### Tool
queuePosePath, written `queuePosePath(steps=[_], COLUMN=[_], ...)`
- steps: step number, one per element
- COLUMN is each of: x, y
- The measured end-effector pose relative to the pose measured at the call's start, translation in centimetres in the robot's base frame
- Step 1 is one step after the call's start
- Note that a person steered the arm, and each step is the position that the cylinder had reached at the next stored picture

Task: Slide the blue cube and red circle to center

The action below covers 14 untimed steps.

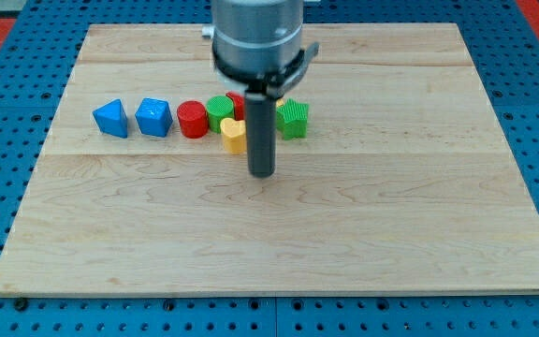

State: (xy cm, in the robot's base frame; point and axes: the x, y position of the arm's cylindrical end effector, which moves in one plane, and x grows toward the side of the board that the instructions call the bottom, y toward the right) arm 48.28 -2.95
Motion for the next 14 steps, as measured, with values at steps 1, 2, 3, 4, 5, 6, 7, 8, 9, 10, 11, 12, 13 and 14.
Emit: queuePosePath(steps=[1,2,3,4,5,6,7,8,9,10,11,12,13,14], x=[-4.0,-6.9,-6.6,-2.9,-2.1,-7.5,-10.5,-10.3,-9.0,-8.9,-8.7,-7.0,-3.8,-2.4], y=[-4.5,-0.3,-0.4,-3.6,-17.6,-27.4,-22.3,-16.1,-12.9,-8.7,-5.7,-6.9,-5.3,-1.3])
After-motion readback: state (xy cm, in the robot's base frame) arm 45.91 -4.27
